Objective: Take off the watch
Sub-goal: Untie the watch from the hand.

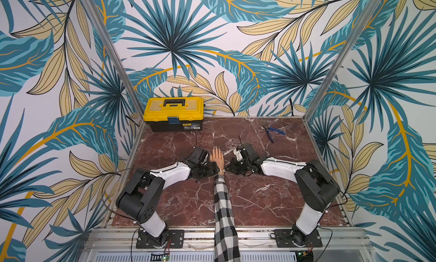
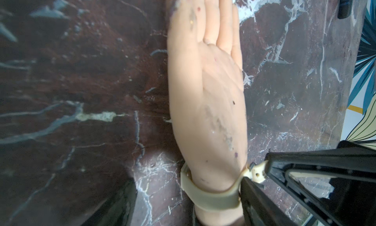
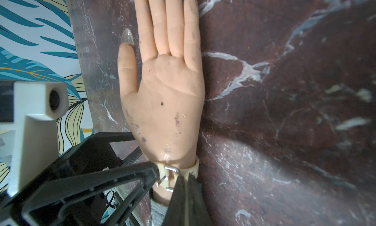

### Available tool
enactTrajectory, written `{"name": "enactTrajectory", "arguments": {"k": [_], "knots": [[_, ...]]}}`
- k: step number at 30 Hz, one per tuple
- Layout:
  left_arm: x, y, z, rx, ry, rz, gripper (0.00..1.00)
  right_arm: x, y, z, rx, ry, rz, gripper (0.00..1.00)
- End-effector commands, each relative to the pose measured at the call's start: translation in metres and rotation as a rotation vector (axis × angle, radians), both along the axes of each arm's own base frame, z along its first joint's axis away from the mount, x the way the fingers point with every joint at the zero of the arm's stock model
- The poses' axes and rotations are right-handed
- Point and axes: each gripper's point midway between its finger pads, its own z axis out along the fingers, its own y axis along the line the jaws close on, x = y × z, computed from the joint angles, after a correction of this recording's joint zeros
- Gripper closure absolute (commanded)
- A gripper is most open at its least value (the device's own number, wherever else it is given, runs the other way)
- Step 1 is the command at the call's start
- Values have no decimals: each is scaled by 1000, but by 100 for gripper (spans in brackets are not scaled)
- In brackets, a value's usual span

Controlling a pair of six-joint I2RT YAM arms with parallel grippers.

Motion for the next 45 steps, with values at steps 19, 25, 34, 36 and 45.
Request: {"name": "enactTrajectory", "arguments": {"k": [19, 25, 34, 36, 45], "knots": [[12, -20, 12, 132, -2, -69, 17, -2, 1, -12, -16, 26, 10, 100], [14, -23, 7, 142, 4, -77, 17, -2, 0, -12, -17, 25, 9, 100], [15, -16, 9, 178, -7, -64, 18, -3, -1, -11, -24, 23, 10, 100], [14, -14, 9, 184, -8, -64, 18, -2, -1, -11, -26, 23, 9, 100], [10, 4, 9, 197, -6, -37, 19, -2, -1, -10, -25, 21, 12, 100]]}}
